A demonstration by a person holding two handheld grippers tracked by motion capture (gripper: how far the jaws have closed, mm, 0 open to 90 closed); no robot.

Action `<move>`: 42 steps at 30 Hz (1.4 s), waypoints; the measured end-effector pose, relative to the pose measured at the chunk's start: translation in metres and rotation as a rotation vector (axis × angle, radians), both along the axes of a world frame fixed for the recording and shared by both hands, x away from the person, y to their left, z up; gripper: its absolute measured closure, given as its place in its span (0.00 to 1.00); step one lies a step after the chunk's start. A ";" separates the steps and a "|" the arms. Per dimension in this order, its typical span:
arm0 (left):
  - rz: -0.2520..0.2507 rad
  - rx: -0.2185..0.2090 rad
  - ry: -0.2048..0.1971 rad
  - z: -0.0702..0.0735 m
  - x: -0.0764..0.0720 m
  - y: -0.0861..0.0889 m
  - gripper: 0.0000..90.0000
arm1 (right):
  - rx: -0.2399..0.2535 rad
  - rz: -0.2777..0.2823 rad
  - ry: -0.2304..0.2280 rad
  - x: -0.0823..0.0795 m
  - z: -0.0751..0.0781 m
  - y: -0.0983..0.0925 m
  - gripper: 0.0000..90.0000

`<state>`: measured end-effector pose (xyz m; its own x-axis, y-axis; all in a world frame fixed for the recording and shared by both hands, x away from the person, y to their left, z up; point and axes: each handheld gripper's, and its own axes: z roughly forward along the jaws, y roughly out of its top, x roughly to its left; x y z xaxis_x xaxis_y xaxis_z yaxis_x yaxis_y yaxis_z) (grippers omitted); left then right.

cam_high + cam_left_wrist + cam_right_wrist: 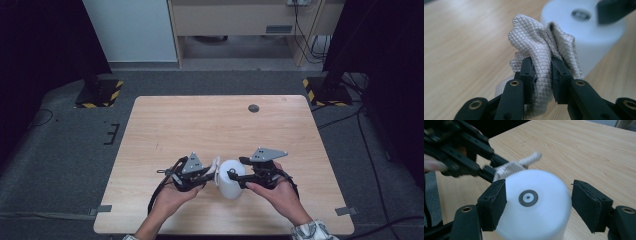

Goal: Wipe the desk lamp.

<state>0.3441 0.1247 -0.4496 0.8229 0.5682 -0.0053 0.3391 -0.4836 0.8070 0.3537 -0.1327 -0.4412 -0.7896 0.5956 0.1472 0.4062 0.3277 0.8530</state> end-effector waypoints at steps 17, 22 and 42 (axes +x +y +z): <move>-0.004 0.134 0.062 -0.038 0.002 -0.013 0.81 | 0.001 -0.006 0.015 0.000 0.000 -0.001 0.32; 0.002 0.070 0.038 -0.019 0.000 -0.007 0.81 | 0.001 -0.007 0.017 0.000 0.000 -0.001 0.32; 0.007 0.149 0.063 -0.035 0.005 -0.019 0.81 | 0.007 -0.013 0.029 0.001 0.000 -0.002 0.31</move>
<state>0.3491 0.1060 -0.4843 0.8197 0.5722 0.0277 0.3908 -0.5939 0.7032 0.3543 -0.1346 -0.4412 -0.7771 0.6048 0.1744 0.4352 0.3161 0.8430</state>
